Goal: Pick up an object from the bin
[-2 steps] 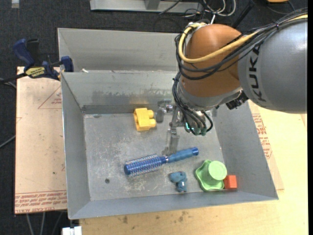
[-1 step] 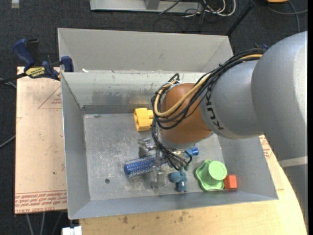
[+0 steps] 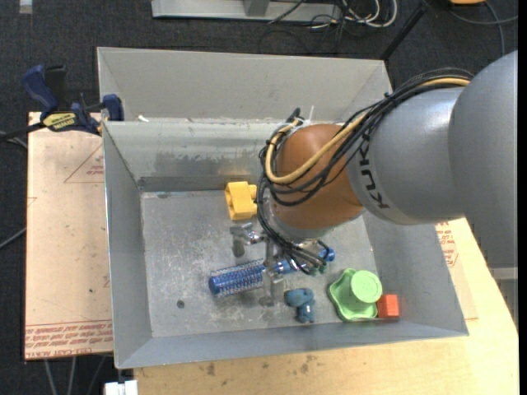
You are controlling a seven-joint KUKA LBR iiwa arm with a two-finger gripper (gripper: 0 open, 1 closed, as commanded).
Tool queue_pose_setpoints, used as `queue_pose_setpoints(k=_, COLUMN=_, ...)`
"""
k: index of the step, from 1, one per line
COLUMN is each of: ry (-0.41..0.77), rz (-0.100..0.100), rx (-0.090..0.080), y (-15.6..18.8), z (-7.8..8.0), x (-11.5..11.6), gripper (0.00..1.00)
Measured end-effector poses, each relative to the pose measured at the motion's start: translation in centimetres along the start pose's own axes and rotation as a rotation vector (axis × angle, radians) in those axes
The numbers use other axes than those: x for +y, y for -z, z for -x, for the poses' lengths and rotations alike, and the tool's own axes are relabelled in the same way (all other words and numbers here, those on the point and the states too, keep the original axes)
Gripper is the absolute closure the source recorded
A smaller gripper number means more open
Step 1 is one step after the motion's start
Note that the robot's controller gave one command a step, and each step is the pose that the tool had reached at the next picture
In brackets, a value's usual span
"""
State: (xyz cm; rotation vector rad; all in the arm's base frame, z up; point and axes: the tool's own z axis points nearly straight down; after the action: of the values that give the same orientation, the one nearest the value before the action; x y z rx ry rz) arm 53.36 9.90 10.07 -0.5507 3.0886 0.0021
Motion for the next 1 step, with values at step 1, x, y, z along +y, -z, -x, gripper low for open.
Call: queue_pose_setpoints(k=1, ry=0.062, rz=0.0, rx=0.001, y=-0.09, z=0.92, x=-0.5, gripper=0.0)
